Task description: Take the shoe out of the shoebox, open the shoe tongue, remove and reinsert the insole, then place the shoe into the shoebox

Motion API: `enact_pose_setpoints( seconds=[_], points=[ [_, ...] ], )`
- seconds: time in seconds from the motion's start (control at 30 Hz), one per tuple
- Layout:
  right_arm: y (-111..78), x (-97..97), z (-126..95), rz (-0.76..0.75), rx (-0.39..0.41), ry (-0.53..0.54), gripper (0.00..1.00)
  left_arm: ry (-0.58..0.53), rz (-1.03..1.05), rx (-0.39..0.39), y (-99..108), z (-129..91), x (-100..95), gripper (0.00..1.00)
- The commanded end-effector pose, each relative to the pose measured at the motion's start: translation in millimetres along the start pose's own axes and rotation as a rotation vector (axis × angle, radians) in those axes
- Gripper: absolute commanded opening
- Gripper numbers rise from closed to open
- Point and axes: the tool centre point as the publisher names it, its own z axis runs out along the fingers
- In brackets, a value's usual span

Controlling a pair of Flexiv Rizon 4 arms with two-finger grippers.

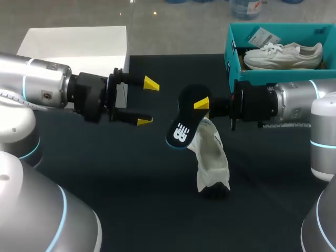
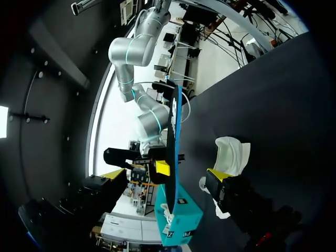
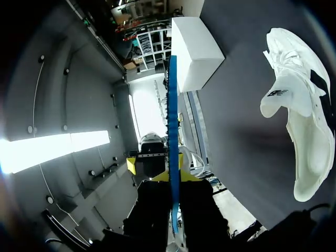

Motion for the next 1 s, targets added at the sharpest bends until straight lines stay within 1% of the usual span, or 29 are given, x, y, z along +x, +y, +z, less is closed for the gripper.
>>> enact_pose_setpoints(
  seconds=[0.03, 0.17, 0.37, 0.57, 0.77, 0.8, 0.83, 0.87, 0.9, 1.0],
  points=[
    [-1.4, 0.1, -0.1, 0.000, -0.002, -0.004, 0.00, 0.001, 0.003, 0.024, 9.3, 27.0, -2.7, 1.00],
    [-1.4, 0.1, -0.1, 0.000, -0.002, -0.004, 0.00, 0.009, 0.012, 0.035, 4.8, 42.6, 2.0, 1.00],
    [-1.4, 0.1, -0.1, 0.000, -0.002, -0.004, 0.00, 0.000, 0.018, 0.027, 6.5, 57.8, 6.8, 1.00],
    [-1.4, 0.1, -0.1, 0.000, -0.002, -0.004, 0.00, -0.004, 0.026, -0.002, 15.6, 64.9, 3.6, 1.00],
    [-1.4, 0.1, -0.1, 0.000, -0.002, -0.004, 0.00, 0.010, 0.040, -0.015, 22.0, 69.1, 2.2, 1.00],
    [-1.4, 0.1, -0.1, 0.000, -0.002, -0.004, 0.00, 0.010, 0.039, -0.018, 23.1, 69.7, 2.2, 0.71],
    [-1.4, 0.1, -0.1, 0.000, -0.002, -0.004, 0.00, 0.005, 0.035, -0.019, 24.0, 69.8, 2.2, 0.39],
    [-1.4, 0.1, -0.1, 0.000, -0.002, -0.004, 0.00, 0.003, 0.033, -0.026, 24.8, 69.8, 2.1, 0.14],
    [-1.4, 0.1, -0.1, 0.000, -0.002, -0.004, 0.00, 0.001, 0.031, -0.027, 25.4, 69.7, 2.1, 0.00],
    [-1.4, 0.1, -0.1, 0.000, -0.002, -0.004, 0.00, 0.003, 0.028, -0.031, 28.2, 69.6, 3.8, 0.00]
  ],
)
